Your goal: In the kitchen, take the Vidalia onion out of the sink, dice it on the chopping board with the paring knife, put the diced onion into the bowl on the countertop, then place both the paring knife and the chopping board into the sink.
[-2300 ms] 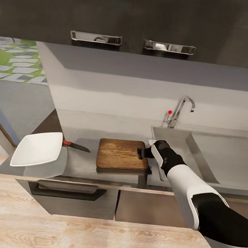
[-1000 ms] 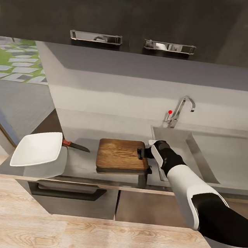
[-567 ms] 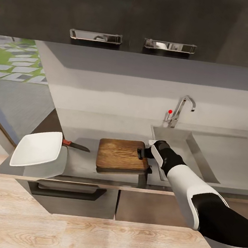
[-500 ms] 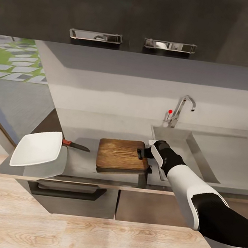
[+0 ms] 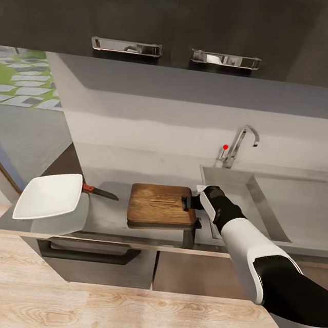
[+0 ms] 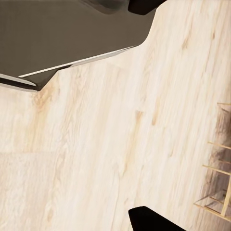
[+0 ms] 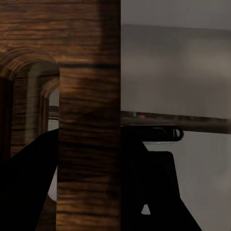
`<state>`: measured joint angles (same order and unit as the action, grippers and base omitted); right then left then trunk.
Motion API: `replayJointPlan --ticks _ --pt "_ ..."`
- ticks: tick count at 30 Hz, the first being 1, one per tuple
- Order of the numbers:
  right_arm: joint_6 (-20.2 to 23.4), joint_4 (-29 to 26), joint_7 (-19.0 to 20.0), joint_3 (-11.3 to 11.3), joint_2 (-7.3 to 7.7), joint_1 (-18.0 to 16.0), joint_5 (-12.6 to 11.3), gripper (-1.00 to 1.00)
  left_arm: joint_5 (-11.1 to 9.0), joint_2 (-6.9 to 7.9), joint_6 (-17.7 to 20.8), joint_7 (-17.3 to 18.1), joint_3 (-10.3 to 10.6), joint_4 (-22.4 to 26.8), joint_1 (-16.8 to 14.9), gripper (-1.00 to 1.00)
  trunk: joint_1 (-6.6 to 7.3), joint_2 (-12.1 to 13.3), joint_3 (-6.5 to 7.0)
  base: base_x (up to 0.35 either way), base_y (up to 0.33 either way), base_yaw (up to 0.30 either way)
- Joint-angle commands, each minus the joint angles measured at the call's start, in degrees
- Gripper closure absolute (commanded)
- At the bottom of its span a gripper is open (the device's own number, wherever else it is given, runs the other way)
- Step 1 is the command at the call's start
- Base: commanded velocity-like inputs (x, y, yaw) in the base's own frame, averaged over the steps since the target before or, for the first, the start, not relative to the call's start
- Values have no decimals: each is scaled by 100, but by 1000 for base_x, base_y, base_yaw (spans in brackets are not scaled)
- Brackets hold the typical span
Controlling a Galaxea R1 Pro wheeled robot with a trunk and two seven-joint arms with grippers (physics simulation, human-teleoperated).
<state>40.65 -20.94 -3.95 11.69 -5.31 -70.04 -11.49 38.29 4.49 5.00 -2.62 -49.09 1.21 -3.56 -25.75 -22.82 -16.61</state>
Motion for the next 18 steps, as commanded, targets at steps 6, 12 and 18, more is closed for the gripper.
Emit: replayJointPlan --ticks 6,12,18 --pt "-91 -6 -40 44 4 -1 -64 -100 56 -1 19 -10 -48 2 -4 -100 -3 -10 -10 0 0 0" --pt "-125 -6 -36 37 4 -1 -64 -100 56 -1 19 -10 -48 2 -4 -100 -3 -10 -10 0 0 0" --pt "-127 -6 -36 -24 4 -1 -66 -100 56 -1 19 -10 -48 2 -4 -100 -3 -10 -6 0 0 0"
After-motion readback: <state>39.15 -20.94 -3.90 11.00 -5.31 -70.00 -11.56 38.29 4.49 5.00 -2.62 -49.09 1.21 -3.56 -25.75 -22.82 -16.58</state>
